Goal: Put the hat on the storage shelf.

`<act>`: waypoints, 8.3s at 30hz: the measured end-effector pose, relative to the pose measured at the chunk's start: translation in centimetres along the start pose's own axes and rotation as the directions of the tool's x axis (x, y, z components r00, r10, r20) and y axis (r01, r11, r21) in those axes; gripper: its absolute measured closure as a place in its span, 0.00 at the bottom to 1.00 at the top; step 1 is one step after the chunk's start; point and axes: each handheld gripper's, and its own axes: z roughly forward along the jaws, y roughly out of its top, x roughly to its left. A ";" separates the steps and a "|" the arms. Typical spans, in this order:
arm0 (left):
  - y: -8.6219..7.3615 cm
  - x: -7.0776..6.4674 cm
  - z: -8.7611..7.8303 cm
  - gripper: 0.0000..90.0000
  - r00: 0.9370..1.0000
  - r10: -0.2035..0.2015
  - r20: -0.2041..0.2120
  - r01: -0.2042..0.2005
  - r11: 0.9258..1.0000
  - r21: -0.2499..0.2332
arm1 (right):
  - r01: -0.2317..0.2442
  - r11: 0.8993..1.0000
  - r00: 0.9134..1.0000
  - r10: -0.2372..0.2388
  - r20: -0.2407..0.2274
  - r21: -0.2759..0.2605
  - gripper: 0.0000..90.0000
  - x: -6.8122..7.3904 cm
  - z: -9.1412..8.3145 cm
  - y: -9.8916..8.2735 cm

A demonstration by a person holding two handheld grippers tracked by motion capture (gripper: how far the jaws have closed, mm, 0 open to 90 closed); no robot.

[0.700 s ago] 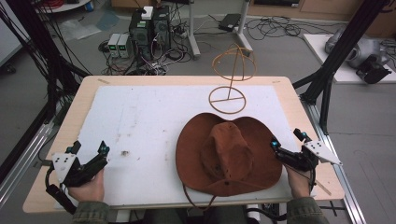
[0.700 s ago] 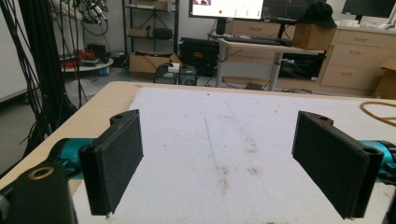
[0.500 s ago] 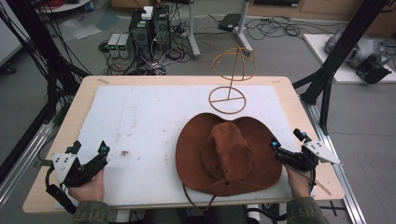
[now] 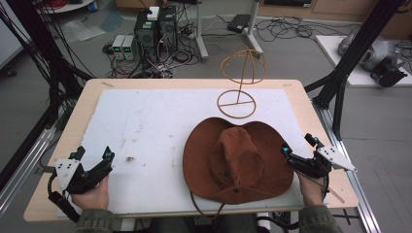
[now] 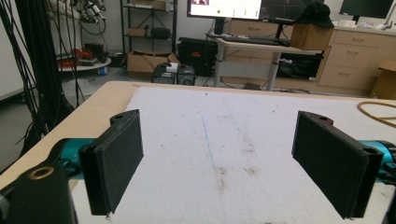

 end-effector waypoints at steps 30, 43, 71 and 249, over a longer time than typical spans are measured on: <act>-0.1 0.1 0.2 0.18 1.000 -0.025 0.010 0.025 1.000 0.003 | 0.310 0.930 0.795 -0.140 -0.590 0.197 0.06 2.5 4.1 3.4; -0.1 0.3 0.0 0.18 0.999 -0.032 0.011 0.032 0.999 0.003 | 0.411 0.860 0.704 -0.088 -0.705 0.304 0.06 4.2 6.9 0.9; -0.2 0.3 0.1 0.18 0.999 -0.037 0.017 0.037 0.999 0.003 | 0.420 0.865 0.689 -0.105 -0.717 0.275 0.97 4.1 6.5 0.4; -0.4 1.2 0.5 0.19 0.996 -0.085 0.004 0.085 0.996 -0.021 | 0.005 1.000 0.957 0.001 0.291 -0.020 0.11 4.7 1.9 2.9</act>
